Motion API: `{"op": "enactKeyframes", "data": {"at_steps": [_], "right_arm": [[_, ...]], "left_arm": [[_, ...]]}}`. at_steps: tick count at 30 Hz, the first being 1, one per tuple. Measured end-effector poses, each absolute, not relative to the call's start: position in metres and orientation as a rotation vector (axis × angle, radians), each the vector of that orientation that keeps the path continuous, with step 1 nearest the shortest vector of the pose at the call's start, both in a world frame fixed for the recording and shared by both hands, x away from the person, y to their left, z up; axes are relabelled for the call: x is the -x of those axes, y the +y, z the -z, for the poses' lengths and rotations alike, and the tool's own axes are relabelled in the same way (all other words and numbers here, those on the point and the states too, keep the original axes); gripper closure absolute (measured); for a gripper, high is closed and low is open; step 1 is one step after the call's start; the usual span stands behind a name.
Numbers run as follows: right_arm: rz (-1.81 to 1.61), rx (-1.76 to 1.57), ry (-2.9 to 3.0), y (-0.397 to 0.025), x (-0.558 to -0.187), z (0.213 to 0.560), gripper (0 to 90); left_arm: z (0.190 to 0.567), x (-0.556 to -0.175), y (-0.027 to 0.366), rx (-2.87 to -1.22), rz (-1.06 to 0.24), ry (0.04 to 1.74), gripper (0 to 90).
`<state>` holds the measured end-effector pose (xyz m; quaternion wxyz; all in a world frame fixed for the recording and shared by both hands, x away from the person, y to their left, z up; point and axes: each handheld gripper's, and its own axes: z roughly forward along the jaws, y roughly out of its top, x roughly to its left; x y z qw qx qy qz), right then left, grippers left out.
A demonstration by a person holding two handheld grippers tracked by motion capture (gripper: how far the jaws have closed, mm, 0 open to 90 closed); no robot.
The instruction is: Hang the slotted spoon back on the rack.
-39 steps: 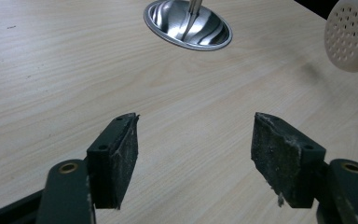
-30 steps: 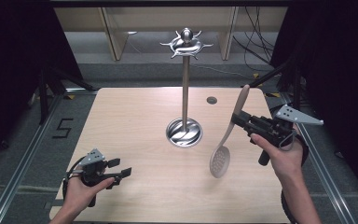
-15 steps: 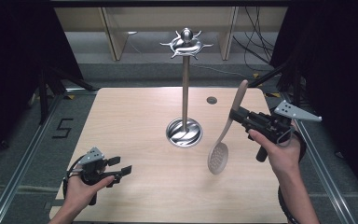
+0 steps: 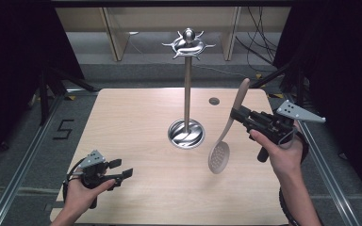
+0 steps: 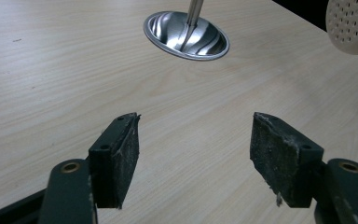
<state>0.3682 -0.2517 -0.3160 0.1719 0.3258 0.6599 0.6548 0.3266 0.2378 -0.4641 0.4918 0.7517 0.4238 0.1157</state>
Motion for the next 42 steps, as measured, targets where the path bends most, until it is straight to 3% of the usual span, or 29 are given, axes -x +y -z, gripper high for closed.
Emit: {"op": "enactKeyframes", "data": {"at_steps": [23,42], "right_arm": [[-1.710,-0.942,1.801,-0.236,-0.357,0.304,72.5],[-1.688,-0.956,1.803,-0.215,-0.379,0.299,72.5]], "left_arm": [[0.461,-0.324,0.236,-1.823,-0.299,0.993,32.4],[0.463,-0.326,0.234,-1.821,-0.289,1.004,32.5]]}}
